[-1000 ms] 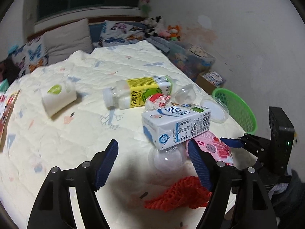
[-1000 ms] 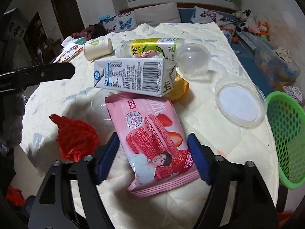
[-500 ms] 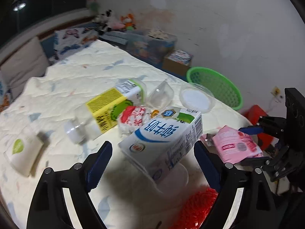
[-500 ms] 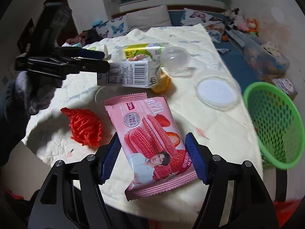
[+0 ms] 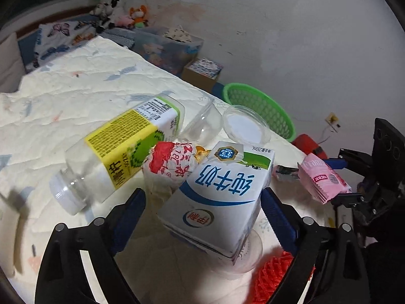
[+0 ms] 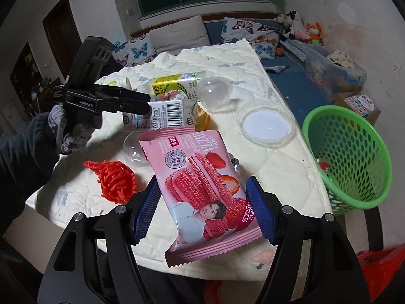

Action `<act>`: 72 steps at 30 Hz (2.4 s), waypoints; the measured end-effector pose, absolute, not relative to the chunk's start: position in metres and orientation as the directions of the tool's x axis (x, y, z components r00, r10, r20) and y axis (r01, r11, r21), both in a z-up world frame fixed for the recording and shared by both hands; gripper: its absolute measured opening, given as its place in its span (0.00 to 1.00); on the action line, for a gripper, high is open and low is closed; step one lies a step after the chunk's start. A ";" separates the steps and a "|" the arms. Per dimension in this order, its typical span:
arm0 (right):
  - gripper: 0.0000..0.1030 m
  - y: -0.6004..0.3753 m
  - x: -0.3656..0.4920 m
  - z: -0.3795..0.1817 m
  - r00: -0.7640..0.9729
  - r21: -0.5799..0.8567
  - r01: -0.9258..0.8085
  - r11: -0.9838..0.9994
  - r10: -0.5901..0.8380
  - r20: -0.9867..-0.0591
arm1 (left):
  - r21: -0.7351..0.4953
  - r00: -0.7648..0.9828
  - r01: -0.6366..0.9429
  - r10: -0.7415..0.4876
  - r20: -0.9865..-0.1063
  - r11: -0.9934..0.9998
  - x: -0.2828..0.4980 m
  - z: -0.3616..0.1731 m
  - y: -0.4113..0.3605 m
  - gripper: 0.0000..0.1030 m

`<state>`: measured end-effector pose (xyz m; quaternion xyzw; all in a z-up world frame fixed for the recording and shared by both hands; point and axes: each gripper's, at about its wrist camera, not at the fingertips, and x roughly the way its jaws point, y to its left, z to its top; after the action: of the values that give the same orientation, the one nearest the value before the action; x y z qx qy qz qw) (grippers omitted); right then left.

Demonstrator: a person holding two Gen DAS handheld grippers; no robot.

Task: Collect trash
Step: 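Grasp the pink wafer package with the right tool while the left tool grasps the milk carton, then drop the pink package into the green basket with the right tool while the left drops the carton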

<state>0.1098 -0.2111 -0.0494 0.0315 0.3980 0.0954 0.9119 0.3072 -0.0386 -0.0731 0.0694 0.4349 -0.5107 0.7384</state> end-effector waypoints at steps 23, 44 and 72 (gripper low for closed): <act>0.67 -0.231 0.107 -0.056 0.680 0.146 -0.059 0.987 0.147 -0.718 | -0.348 0.035 0.850 -0.701 -0.713 0.396 0.292 -0.063 -0.049 0.80; 0.67 -0.248 0.102 -0.063 0.690 0.180 -0.017 0.984 0.142 -0.709 | -0.048 0.181 0.921 -0.534 -0.826 0.386 0.263 -0.066 -0.100 0.72; 0.68 -0.450 0.160 -0.086 0.658 0.217 0.312 0.925 -0.046 -0.752 | -0.107 0.376 0.782 -0.601 -0.705 0.614 0.221 0.023 -0.117 0.59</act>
<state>0.1602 -0.4501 -0.0864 0.1661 0.4015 -0.1000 0.8951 0.2211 -0.1170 0.0229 0.1231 0.3664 -0.4216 0.8203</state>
